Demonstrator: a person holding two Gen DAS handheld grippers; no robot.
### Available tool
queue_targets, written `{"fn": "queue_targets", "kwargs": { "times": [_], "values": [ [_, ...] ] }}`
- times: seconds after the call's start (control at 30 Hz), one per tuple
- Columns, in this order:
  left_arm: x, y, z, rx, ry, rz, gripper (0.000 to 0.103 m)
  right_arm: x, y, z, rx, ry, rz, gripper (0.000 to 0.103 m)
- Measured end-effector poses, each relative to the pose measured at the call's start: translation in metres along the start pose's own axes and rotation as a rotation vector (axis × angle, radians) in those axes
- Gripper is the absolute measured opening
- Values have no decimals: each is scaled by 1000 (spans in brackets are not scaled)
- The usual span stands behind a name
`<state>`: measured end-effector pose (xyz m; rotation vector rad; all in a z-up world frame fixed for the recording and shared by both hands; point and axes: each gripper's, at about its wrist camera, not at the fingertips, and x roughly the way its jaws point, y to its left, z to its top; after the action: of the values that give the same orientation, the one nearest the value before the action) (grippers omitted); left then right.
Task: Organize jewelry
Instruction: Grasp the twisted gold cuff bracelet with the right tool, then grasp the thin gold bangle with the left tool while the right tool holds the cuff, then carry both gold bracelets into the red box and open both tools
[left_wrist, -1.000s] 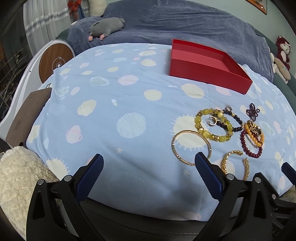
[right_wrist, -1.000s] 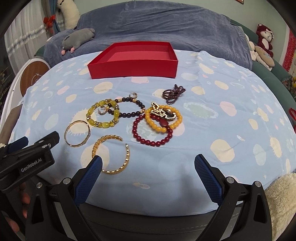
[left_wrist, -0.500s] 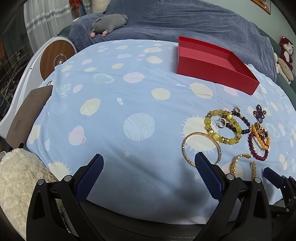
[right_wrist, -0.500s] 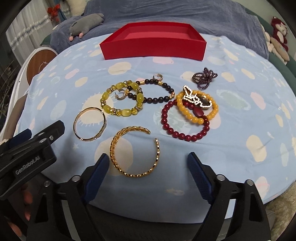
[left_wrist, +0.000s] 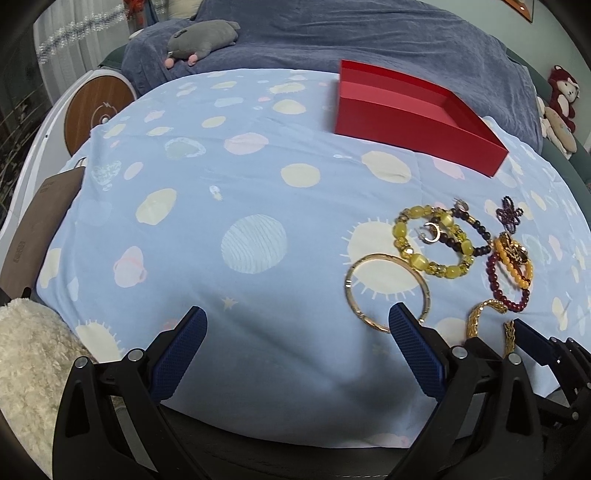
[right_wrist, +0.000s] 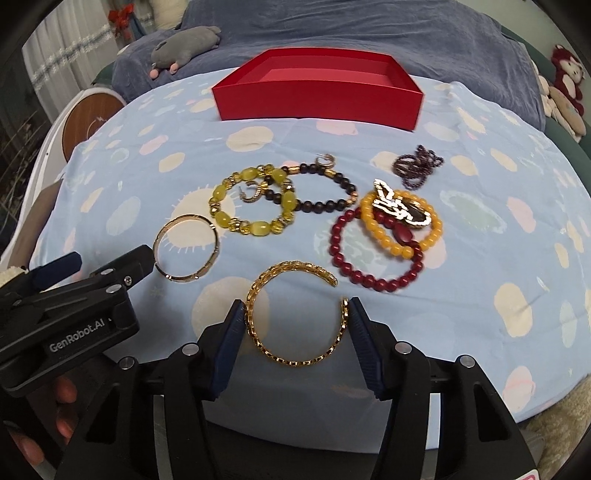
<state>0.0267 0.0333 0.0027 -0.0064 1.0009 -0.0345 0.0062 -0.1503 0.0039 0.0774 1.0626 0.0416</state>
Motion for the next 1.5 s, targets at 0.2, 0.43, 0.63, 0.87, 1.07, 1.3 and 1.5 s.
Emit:
{"fn": "queue_targets", "kwargs": {
  "times": [0.2,0.43,0.63,0.87,1.07,1.3,1.5],
  "values": [
    [10,-24,4,67,21,-43,94,-12,-26,-7,78,-5,-6,54],
    [24,-42,7,111,63,-46,89,-13,-38,-9,119,-3,-4,54],
    [21,-40,8,97,41,-40,76,-12,-39,-10,127,-5,1,54],
    [16,-37,8,84,20,-69,57,-15,-42,-10,133,-21,8,54],
    [6,-31,5,69,21,-85,56,-25,-44,-7,137,-49,18,54],
    [-19,-29,34,54,-29,-119,56,-41,-50,17,134,-97,40,54],
    [-23,-39,94,69,-90,-147,56,-45,-64,81,121,-158,50,54]
  ]
}}
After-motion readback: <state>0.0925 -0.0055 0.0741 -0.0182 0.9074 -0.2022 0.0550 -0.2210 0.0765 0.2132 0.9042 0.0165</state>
